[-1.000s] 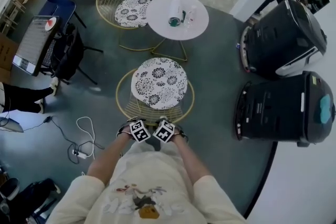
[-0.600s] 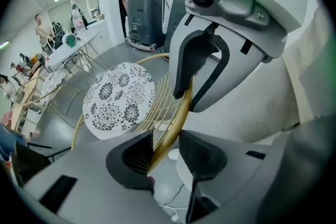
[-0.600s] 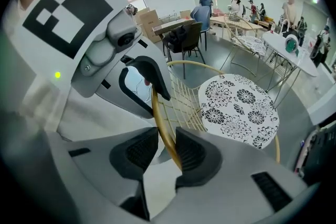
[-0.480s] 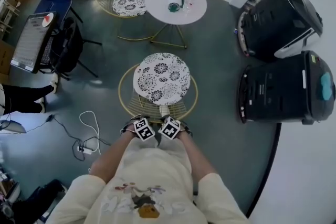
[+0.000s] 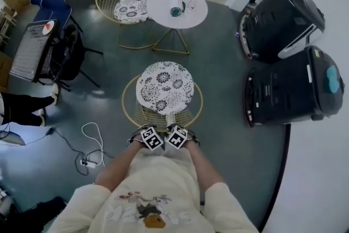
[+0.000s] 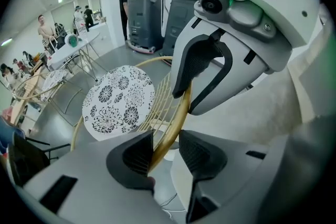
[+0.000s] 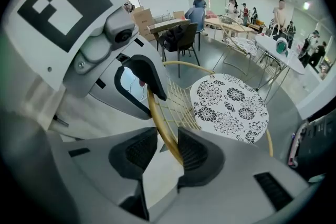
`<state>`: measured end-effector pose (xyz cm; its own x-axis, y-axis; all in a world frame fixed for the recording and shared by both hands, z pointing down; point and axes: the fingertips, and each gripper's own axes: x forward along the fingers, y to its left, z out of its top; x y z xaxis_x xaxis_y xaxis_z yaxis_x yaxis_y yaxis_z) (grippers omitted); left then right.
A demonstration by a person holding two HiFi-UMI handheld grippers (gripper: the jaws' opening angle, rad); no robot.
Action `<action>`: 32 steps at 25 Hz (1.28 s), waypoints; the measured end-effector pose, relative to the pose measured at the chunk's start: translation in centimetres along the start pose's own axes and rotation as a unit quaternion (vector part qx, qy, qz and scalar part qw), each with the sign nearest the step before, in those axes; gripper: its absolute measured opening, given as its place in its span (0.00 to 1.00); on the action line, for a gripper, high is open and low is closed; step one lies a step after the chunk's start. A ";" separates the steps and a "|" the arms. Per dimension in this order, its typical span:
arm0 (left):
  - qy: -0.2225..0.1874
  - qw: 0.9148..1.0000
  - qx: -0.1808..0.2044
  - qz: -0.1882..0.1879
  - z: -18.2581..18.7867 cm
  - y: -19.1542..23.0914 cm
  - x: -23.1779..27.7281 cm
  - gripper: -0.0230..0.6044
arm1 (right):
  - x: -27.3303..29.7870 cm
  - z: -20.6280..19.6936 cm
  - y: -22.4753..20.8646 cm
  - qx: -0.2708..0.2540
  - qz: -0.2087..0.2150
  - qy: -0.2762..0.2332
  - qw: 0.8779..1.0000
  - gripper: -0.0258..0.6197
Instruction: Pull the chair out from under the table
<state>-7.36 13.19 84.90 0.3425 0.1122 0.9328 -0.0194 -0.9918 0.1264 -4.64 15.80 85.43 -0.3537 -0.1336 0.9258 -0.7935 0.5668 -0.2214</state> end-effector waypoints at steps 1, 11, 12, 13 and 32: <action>-0.002 1.000 -0.001 0.000 -0.1 -0.2 0.0 0.26 | 0.0 -0.1 0.1 -0.001 0.001 0.003 1.000 0.21; -0.053 0.998 -0.019 0.016 1.0 -0.2 -2.4 0.26 | -1.0 0.1 0.1 0.019 -0.015 -0.023 0.999 0.22; -0.072 0.997 -0.031 0.020 1.4 0.0 -3.0 0.26 | -1.6 0.8 0.1 0.036 -0.008 -0.049 0.998 0.22; -0.088 0.995 -0.048 0.019 1.6 0.3 -3.7 0.26 | -2.4 1.7 0.1 0.058 0.001 -0.079 0.995 0.22; -0.297 0.909 -0.283 0.068 5.3 4.7 -22.0 0.05 | -22.2 15.9 0.5 0.077 -0.069 -0.383 0.918 0.07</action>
<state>-9.96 5.73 63.18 0.7452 -0.2283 0.6266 -0.5216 -0.7850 0.3342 -5.07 6.12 59.88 -0.4430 -0.7607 0.4744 -0.8962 0.3887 -0.2136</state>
